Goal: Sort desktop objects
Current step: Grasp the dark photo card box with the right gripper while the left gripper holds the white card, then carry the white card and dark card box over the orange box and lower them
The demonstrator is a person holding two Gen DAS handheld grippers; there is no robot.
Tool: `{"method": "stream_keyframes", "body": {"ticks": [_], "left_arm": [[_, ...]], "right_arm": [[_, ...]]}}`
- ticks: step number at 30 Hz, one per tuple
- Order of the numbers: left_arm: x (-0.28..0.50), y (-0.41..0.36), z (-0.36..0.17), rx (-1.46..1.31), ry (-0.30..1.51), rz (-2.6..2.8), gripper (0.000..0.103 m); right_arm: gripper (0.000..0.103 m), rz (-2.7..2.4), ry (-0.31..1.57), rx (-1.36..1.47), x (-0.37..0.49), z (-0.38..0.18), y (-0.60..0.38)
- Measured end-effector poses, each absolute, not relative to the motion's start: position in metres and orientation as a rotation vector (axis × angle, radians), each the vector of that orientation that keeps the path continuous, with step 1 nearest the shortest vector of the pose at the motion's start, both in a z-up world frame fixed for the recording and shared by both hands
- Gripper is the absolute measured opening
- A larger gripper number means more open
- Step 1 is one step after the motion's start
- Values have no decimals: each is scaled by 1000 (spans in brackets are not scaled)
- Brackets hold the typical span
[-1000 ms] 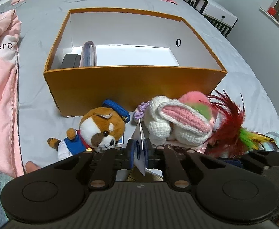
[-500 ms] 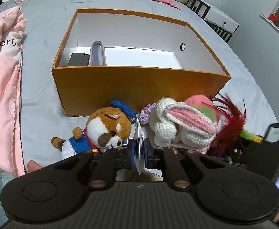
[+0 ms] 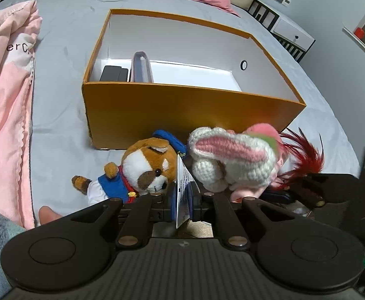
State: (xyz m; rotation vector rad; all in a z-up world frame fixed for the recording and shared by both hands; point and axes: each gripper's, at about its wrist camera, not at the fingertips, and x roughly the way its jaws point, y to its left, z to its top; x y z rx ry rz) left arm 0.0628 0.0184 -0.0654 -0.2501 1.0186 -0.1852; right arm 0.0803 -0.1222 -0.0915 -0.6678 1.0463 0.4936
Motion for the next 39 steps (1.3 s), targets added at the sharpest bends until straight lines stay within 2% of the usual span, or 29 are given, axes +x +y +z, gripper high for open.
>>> {"method": "stream_keyframes", "body": {"ticks": [6, 10, 16, 29, 39], "left_arm": [[61, 20, -66, -252, 1015, -187, 10], [62, 18, -67, -242, 1012, -186, 10], [62, 19, -68, -242, 1015, -181, 10], [62, 18, -68, -241, 1014, -174, 10], [61, 17, -67, -232, 1000, -182, 10]], "right_arm": [[34, 447, 975, -547, 84, -60, -145], [25, 470, 957, -360, 90, -34, -165], [24, 495, 990, -101, 86, -29, -168], [28, 442, 1012, -252, 92, -50, -158], [25, 478, 1051, -219, 62, -19, -179]]}}
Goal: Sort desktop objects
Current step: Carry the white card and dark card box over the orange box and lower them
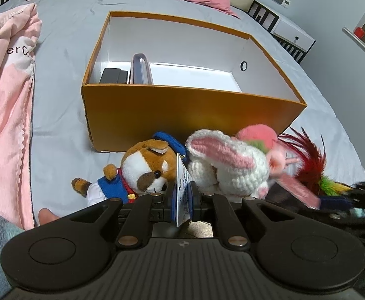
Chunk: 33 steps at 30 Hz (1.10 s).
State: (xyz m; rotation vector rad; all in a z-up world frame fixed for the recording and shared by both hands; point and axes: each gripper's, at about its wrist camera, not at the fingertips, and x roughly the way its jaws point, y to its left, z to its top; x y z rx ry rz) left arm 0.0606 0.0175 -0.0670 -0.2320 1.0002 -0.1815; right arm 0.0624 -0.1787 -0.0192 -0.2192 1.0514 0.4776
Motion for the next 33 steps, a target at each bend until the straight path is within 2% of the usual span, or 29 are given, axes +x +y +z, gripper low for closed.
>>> {"method": "stream_keyframes", "body": {"ticks": [8, 18, 28, 33], "left_arm": [[52, 14, -47, -230, 948, -199, 9], [46, 18, 11, -229, 828, -229, 9], [96, 37, 58, -284, 708, -252, 9], [134, 43, 55, -298, 703, -239, 9]], "right_arm": [[24, 463, 909, -162, 39, 34, -196], [24, 491, 774, -35, 54, 74, -194], [24, 473, 676, 91, 102, 94, -191], [24, 448, 676, 163, 136, 88, -191]]}}
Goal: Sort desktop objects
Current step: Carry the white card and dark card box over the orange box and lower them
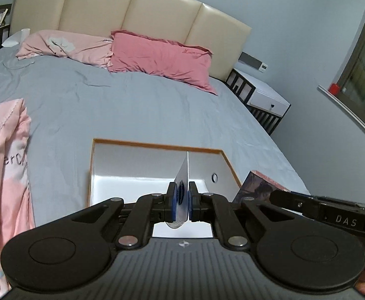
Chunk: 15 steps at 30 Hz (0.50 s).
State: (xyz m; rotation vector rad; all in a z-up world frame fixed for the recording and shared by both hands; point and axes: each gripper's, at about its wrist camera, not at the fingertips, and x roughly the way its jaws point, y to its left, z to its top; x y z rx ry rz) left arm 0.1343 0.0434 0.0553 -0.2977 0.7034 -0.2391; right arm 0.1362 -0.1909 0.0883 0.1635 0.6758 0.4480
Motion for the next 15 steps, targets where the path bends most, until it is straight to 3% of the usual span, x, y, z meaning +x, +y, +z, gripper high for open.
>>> {"method": "stream_keyframes", "body": {"ticks": [15], "left_arm": [[172, 22, -14, -87, 928, -209, 9]], "right_arm": [[24, 394, 830, 134, 216, -8, -132]]}}
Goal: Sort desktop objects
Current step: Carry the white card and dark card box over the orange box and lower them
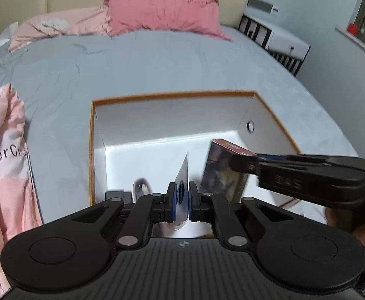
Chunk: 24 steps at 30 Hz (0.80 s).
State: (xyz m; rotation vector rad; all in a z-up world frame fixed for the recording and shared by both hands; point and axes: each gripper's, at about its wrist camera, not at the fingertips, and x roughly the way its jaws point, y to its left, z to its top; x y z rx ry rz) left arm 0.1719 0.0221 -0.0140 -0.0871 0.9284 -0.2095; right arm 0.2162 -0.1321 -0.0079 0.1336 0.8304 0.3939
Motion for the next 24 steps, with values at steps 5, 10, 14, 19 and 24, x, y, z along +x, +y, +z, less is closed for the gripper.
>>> {"method": "stream_keyframes", "body": {"ticks": [5, 10, 14, 19, 24], "left_arm": [[173, 30, -25, -93, 997, -215, 9], [172, 37, -30, -97, 1011, -210, 9], [168, 36, -30, -86, 1004, -227, 9], [166, 38, -33, -106, 1002, -257, 9], [162, 47, -34, -149, 991, -294, 9]], "right_arm": [[24, 389, 825, 115, 219, -21, -113], [24, 423, 863, 104, 215, -34, -97], [24, 415, 898, 88, 210, -39, -97], [24, 434, 955, 75, 203, -37, -100], [24, 437, 995, 91, 203, -37, -102]]}}
